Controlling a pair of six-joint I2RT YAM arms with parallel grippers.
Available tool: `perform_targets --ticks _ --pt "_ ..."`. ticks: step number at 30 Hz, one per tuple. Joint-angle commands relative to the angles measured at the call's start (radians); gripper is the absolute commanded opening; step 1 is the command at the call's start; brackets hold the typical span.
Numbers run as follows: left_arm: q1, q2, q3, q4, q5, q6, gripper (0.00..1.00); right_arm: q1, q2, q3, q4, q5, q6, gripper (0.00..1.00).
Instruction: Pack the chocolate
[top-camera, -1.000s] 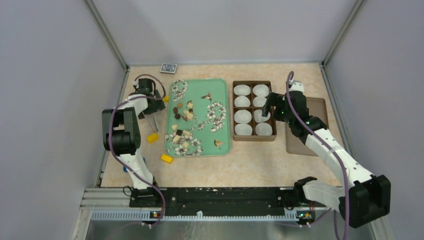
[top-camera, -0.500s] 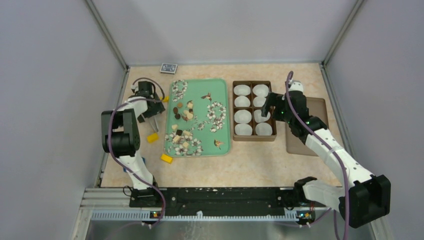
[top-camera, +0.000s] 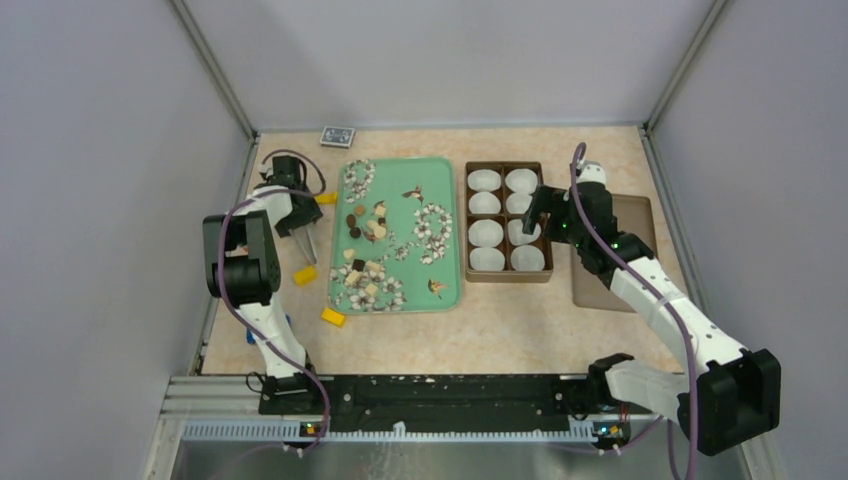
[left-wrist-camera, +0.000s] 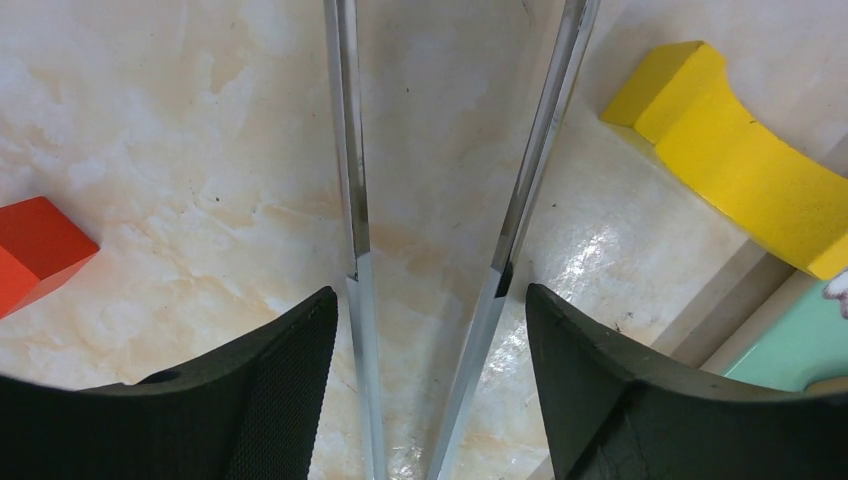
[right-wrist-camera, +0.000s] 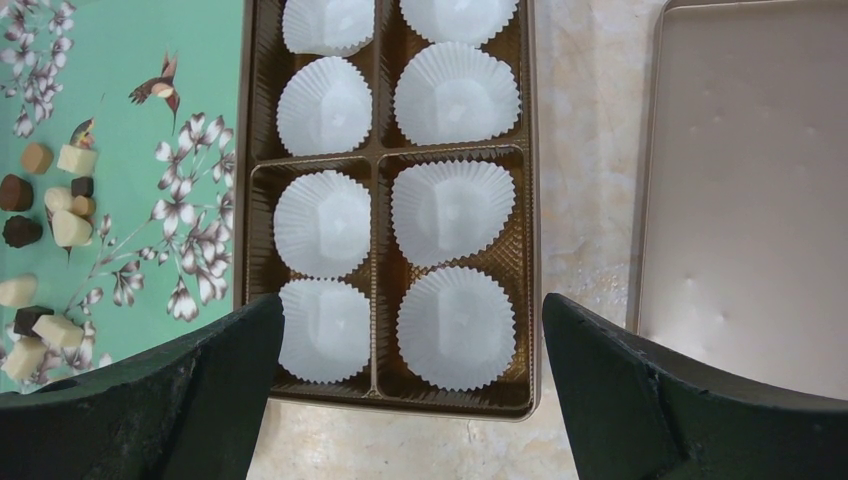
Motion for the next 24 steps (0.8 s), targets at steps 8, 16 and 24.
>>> perform_targets --ticks 8,16,24 --pt "0.008 -0.005 -0.026 -0.023 0.016 0.007 0.71 0.002 0.002 0.002 0.030 -0.010 0.007 0.98" --pt "0.016 -0.002 -0.024 -0.022 0.030 0.006 0.52 0.002 0.001 0.004 0.026 -0.009 0.007 0.98" --pt "0.023 -0.063 0.045 -0.057 -0.002 0.019 0.08 0.003 0.001 0.014 0.020 -0.001 0.005 0.98"
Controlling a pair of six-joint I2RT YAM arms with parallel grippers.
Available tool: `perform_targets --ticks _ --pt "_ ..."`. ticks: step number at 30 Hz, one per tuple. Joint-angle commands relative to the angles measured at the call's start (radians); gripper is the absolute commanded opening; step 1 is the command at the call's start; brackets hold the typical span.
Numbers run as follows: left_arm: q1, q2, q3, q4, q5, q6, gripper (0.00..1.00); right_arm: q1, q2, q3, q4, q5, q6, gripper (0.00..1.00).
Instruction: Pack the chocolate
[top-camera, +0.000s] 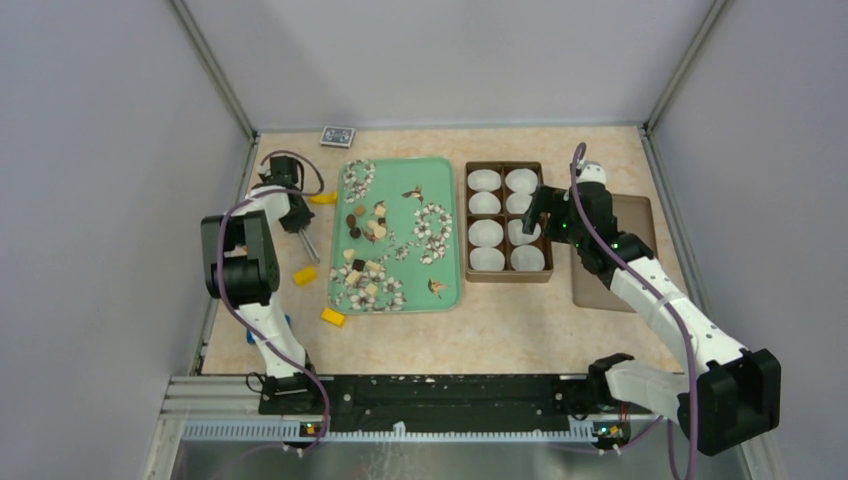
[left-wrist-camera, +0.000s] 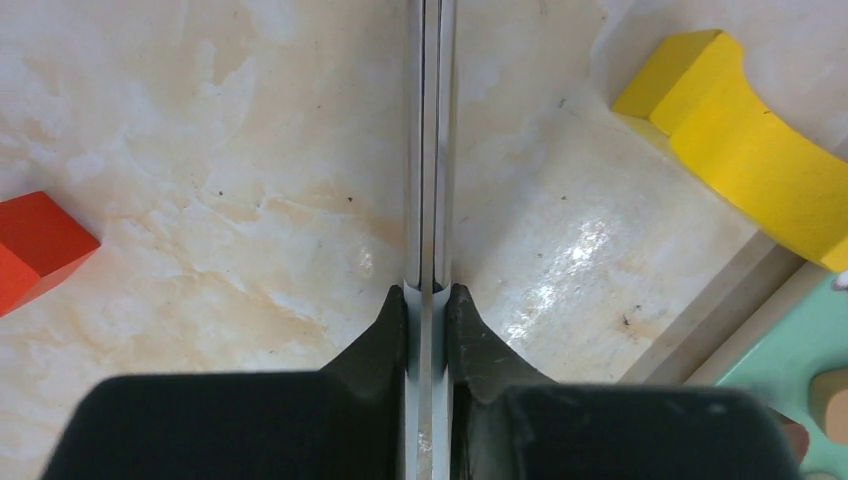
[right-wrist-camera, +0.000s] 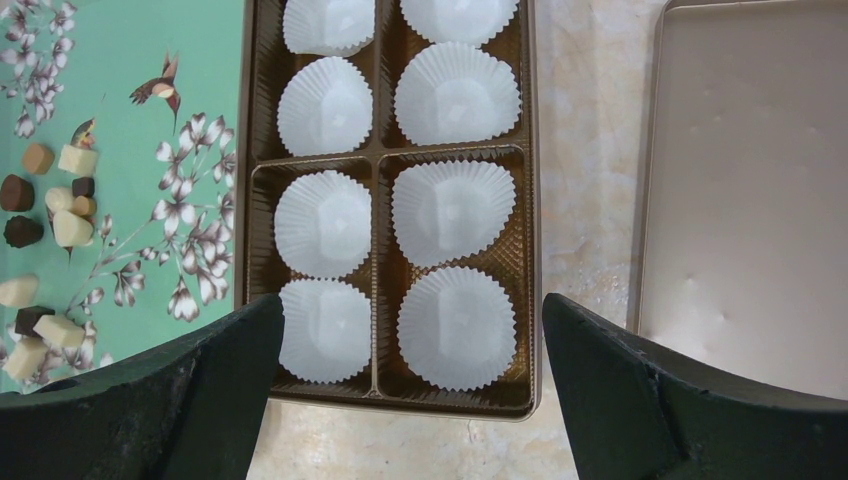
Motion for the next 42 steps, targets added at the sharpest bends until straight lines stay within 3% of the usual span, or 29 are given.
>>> perform_targets --ticks 1,5,6,12,22,34,42 --pt "0.011 -0.076 0.059 -0.056 -0.038 0.021 0.08 0.002 0.001 0.016 0.019 0.001 0.004 0.98" --pt "0.010 -0.153 0.105 -0.094 -0.042 0.067 0.06 0.002 -0.001 0.016 0.014 0.003 0.004 0.98" --pt "0.010 -0.174 0.114 -0.100 -0.031 0.087 0.02 0.002 -0.003 0.016 0.015 0.003 0.005 0.98" --pt "-0.031 -0.315 0.132 -0.226 0.129 0.183 0.00 0.002 -0.011 0.022 0.012 0.008 0.004 0.98" --pt "-0.385 -0.562 -0.033 -0.352 0.120 0.147 0.09 0.002 -0.018 0.095 -0.036 0.014 -0.009 0.98" --pt "-0.555 -0.639 -0.097 -0.454 0.180 0.051 0.18 0.002 -0.024 0.128 -0.046 0.013 -0.013 0.98" --pt "-0.585 -0.635 -0.107 -0.488 0.133 0.072 0.21 0.002 -0.047 0.104 -0.052 0.026 -0.014 0.98"
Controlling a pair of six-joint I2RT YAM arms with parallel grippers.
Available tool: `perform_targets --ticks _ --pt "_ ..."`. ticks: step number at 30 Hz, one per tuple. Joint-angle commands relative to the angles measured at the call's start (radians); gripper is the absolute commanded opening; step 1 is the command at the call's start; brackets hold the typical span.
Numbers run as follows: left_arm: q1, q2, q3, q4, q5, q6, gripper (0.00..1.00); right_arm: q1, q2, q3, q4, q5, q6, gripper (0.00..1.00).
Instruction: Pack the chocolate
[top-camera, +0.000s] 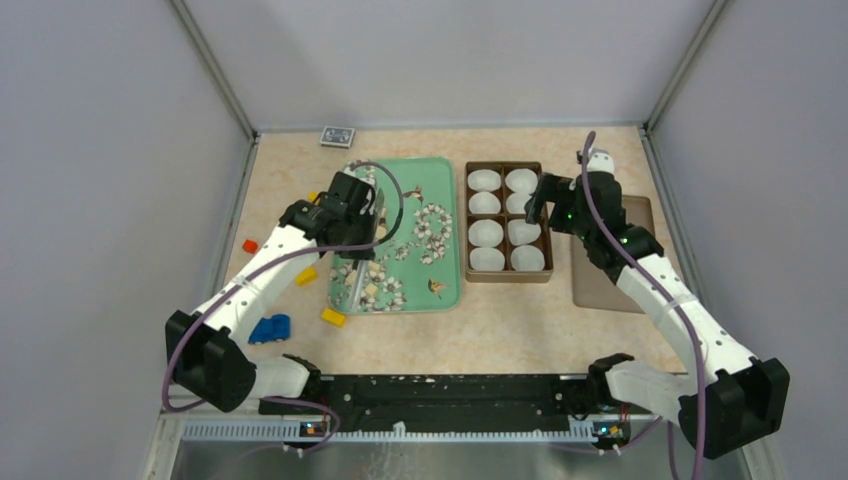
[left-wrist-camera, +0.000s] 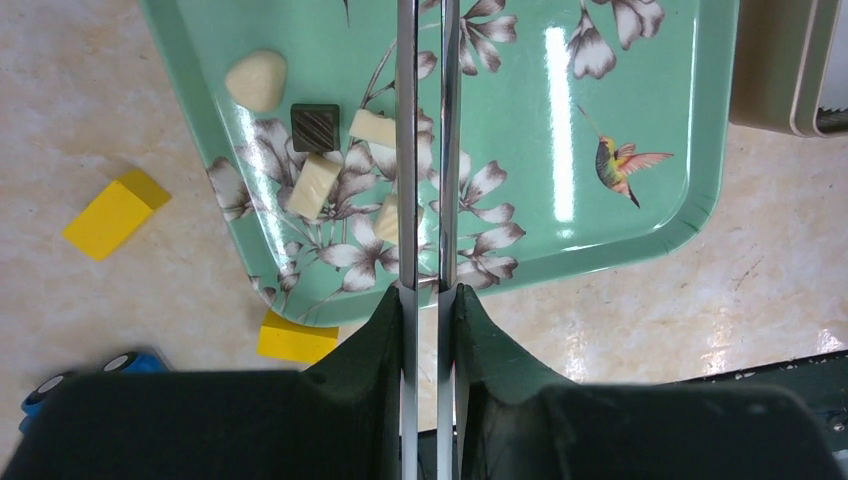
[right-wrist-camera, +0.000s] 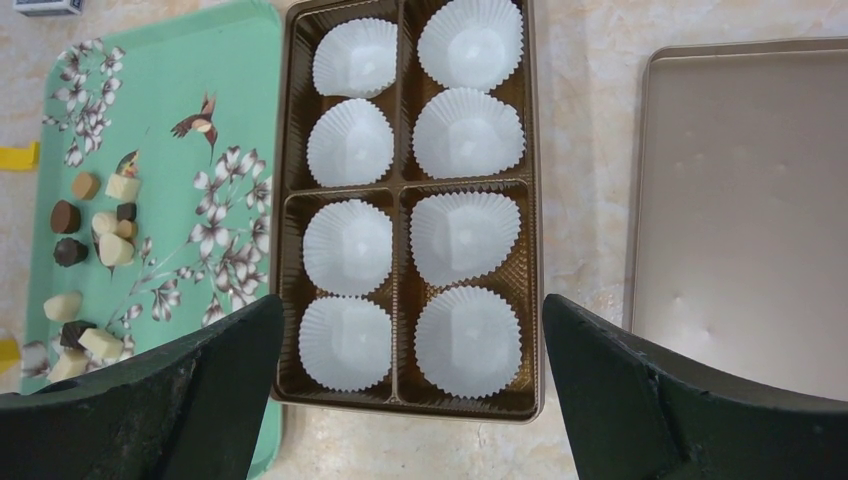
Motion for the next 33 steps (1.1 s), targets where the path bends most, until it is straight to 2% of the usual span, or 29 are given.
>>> perform_targets --ticks 1,7,11,26,33 --pt "-0.004 -0.032 -0.013 0.000 -0.019 -0.001 0.22 0.002 -0.034 0.004 0.014 0.019 -0.007 0.98" --pt "-0.005 -0.044 -0.009 -0.007 -0.047 0.019 0.27 0.002 -0.035 -0.013 0.029 0.001 0.000 0.98" --pt "-0.004 -0.049 0.012 -0.046 -0.159 0.074 0.28 0.002 -0.023 -0.003 0.033 -0.013 -0.004 0.98" --pt "-0.006 -0.040 -0.074 0.031 -0.004 0.000 0.28 0.003 -0.032 -0.011 0.035 -0.018 0.001 0.98" --pt "-0.006 -0.034 -0.116 0.055 -0.004 -0.053 0.29 0.003 -0.029 -0.009 0.037 -0.020 -0.004 0.98"
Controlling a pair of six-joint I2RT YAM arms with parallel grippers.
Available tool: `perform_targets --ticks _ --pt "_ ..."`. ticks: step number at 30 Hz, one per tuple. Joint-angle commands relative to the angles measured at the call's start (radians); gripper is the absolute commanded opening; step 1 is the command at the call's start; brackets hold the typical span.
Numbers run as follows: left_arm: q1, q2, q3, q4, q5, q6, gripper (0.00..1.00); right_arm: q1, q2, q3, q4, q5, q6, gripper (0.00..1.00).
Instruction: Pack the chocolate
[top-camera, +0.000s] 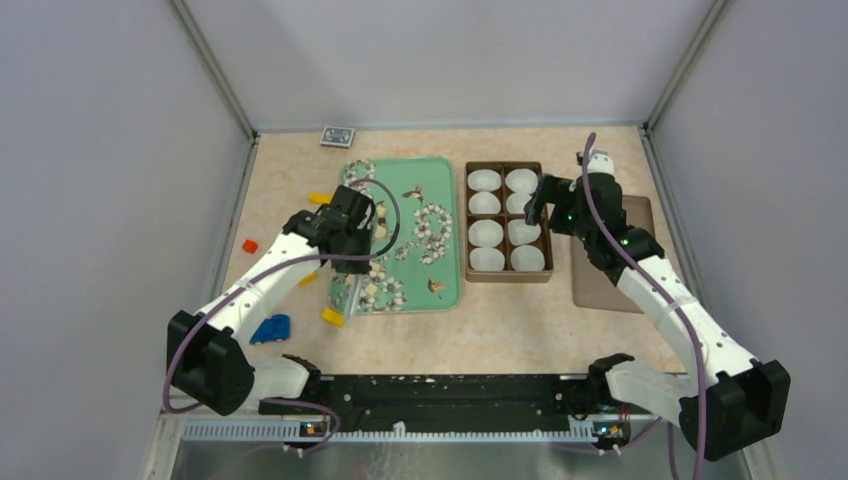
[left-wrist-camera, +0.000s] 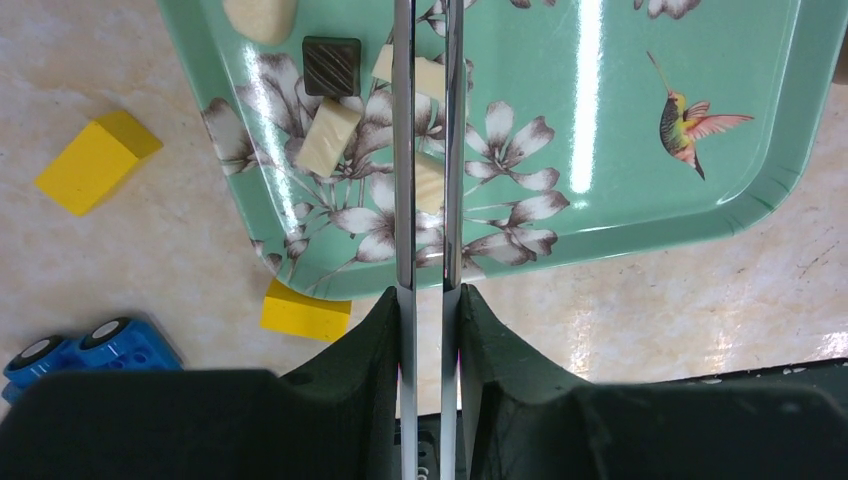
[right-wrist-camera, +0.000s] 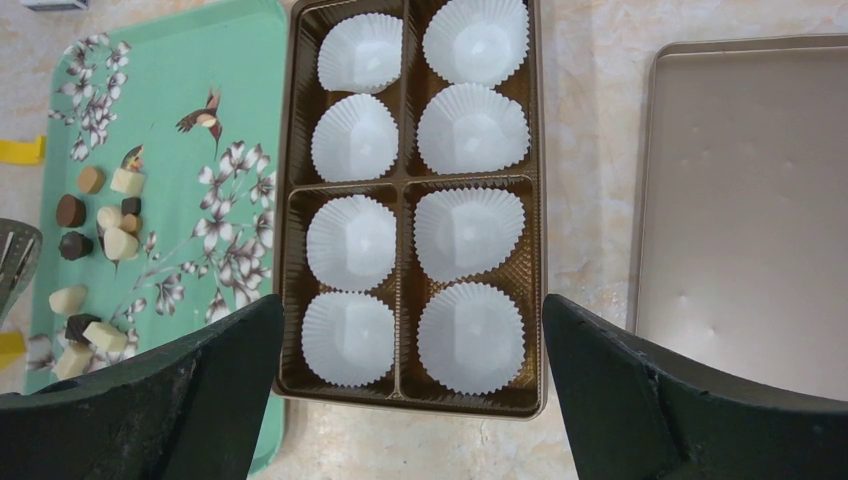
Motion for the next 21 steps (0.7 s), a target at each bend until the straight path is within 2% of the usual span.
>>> perform_targets --ticks 1,7,21 --pt "-0.005 -0.014 -0.017 0.066 0.020 -0.054 0.30 0.003 -0.017 -0.001 0.038 -0.010 -0.006 0.98" --pt "-0.006 -0.001 -0.019 0.067 0.006 -0.059 0.44 0.003 -0.015 -0.004 0.039 -0.015 -0.005 0.98" --pt "-0.007 0.042 -0.011 0.107 -0.007 -0.107 0.47 0.003 -0.013 -0.016 0.049 -0.021 0.002 0.98"
